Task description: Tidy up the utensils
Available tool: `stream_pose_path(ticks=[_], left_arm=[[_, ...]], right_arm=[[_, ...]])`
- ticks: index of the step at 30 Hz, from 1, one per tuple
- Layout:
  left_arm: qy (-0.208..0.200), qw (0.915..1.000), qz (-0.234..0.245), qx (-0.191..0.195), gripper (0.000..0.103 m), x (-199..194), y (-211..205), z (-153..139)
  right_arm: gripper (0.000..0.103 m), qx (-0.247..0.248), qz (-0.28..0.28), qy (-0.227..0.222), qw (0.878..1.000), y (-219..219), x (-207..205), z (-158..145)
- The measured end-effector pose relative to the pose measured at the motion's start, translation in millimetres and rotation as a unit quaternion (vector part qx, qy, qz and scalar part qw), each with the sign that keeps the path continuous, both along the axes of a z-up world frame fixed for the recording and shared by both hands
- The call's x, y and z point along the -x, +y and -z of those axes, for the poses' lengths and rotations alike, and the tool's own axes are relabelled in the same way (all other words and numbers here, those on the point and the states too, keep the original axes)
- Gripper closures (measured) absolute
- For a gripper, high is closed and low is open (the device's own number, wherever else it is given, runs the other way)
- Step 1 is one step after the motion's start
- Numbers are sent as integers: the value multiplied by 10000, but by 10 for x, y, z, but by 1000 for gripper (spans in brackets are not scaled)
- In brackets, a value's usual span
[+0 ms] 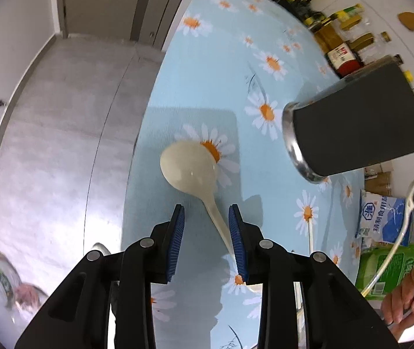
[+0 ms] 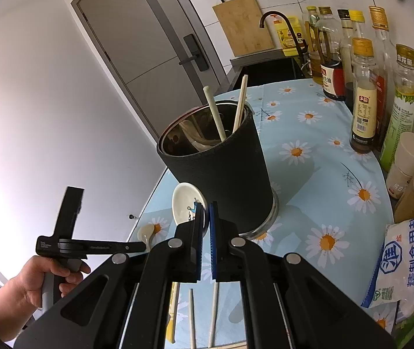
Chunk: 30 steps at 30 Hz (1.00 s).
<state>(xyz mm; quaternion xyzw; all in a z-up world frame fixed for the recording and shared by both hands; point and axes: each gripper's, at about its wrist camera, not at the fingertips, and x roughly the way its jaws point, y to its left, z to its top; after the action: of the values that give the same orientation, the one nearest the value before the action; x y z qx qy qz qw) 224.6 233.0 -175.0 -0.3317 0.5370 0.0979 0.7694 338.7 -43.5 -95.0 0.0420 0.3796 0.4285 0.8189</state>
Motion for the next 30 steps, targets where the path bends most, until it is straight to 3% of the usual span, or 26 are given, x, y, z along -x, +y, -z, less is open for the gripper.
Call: stream_pose_path(ticks=[6,10,14,19,25,30], left_arm=[[654,9973,-92,-307,73,-231,-58,-19],[1336,9887,-97,-674,73,-444,-159,-13],[1708,9811,-196,-886,73,-553,-225,2],[1868,9749,-376,-1154,76,-565,-275,-4],[1777,9740,-633,-1252,95,-554,-349,-27],[1622,9750,-704,-1349,96,-533,-417,-38]], right_arm=[[98,-74,-27,1,10000,-19,12,-9],[98,-200,-88,4,9998,-72,34,-22],[98,-393,-143,52,9991,-177,25,-13],[98,-518,-184,23,9985,-334,4,-10],[98,-659,-216,149,9975,-564,-57,44],[98,-719,-302,226,9967,-681,-60,61]])
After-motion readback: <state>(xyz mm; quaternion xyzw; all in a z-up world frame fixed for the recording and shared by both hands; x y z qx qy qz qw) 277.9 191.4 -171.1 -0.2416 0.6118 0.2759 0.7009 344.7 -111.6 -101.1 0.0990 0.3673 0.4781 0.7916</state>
